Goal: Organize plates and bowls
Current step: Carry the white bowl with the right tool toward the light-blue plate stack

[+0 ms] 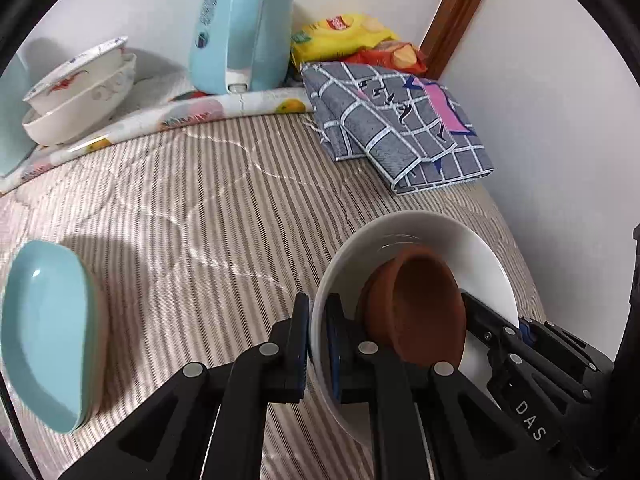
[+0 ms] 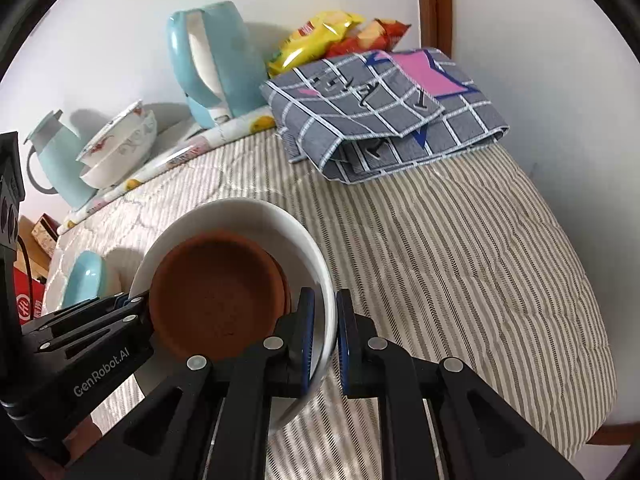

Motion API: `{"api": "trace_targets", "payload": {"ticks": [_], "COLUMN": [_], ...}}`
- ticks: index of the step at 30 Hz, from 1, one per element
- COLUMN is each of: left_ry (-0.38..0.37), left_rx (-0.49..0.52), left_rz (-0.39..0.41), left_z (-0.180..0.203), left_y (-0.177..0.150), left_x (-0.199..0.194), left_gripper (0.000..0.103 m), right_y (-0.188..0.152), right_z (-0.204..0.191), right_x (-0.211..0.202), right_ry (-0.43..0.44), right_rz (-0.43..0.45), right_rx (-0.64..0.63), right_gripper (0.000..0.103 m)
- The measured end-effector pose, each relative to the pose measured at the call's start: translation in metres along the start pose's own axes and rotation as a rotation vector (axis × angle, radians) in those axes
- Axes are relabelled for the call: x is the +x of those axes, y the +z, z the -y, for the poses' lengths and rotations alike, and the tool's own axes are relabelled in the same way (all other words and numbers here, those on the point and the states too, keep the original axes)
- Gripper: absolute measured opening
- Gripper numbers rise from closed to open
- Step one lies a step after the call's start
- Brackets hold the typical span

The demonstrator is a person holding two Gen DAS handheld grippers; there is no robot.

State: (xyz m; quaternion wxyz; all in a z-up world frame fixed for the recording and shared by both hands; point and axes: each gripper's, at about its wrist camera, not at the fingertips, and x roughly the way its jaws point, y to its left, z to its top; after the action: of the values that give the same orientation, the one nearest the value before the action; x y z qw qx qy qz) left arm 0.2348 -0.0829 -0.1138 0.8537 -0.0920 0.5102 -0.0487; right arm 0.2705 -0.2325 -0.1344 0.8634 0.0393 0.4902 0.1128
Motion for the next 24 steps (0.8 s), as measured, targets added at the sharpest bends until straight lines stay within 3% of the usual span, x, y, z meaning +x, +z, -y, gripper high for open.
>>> {"api": "trace_targets", "payload": {"ticks": [24], "left_ry": [-0.004], "left_rx": [0.014], "left_rz": [0.111], "left_z": [-0.011], "left_y": [-0.001], "left_x": [-0.08], "left_gripper": [0.009], "right_y": [0.0], "right_z": [-0.035], "right_x": [-0.066], "right_ry": [0.007], "right_rz": [0.103], "right_rx": [-0.013], "right_gripper": [0.01]}}
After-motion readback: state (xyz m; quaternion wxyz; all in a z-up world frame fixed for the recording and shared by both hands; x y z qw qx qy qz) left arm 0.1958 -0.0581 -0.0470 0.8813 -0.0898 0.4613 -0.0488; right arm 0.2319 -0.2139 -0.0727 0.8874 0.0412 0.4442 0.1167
